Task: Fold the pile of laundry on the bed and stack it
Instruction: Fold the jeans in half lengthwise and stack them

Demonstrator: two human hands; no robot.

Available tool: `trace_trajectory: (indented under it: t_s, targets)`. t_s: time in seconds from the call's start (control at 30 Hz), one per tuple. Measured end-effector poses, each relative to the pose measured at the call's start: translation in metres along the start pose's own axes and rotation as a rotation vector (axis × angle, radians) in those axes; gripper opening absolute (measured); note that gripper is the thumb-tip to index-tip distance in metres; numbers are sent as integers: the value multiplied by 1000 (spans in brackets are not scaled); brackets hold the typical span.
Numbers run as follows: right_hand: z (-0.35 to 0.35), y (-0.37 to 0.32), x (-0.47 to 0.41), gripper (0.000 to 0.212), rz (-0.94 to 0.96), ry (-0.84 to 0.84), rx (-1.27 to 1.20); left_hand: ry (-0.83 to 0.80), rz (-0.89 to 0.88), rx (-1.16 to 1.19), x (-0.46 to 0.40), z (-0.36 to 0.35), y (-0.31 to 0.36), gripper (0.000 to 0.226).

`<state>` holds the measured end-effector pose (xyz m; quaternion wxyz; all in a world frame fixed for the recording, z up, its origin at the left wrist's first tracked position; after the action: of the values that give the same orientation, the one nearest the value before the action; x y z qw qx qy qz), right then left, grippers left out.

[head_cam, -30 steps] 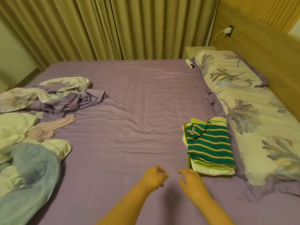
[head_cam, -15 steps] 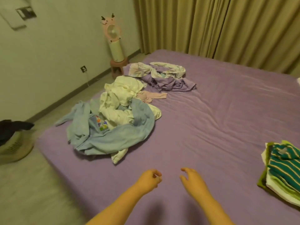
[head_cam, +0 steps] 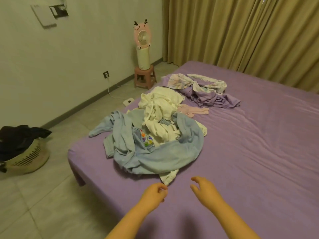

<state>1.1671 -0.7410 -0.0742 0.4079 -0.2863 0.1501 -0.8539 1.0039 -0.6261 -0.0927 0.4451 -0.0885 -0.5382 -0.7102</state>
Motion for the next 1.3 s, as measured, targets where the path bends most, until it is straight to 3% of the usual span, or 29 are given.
trace_trajectory:
  t_s: [0.3, 0.63, 0.83, 1.07, 1.3]
  targets:
    - [-13, -86, -31, 38, -38, -3, -139, 112, -8, 62, -3, 124, -47, 20]
    - [-23, -104, -40, 39, 16, -30, -287, 149, 37, 38, 16, 129, -63, 12]
    - [-43, -113, -60, 41, -15, -79, -333, 157, 6, -93, 2, 149, -62, 27]
    - [-73, -121, -110, 41, -150, -78, -357, 195, 10, -286, -99, 191, -82, 43]
    - [-117, -144, -167, 40, -302, -92, -424, 141, -27, -694, -194, 179, -107, 85]
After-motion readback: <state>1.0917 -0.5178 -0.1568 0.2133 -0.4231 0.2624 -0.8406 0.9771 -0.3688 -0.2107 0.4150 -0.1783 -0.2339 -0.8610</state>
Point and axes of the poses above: each hand's wrist, its own x-axis away from the middle knuckle, its own z-axis out of the back of the hand, y = z × x, the point moved 7 cm from there along -x, towards the middle knuckle, and after that the axes turned 4 degrees about z, right-handed, at the moved point
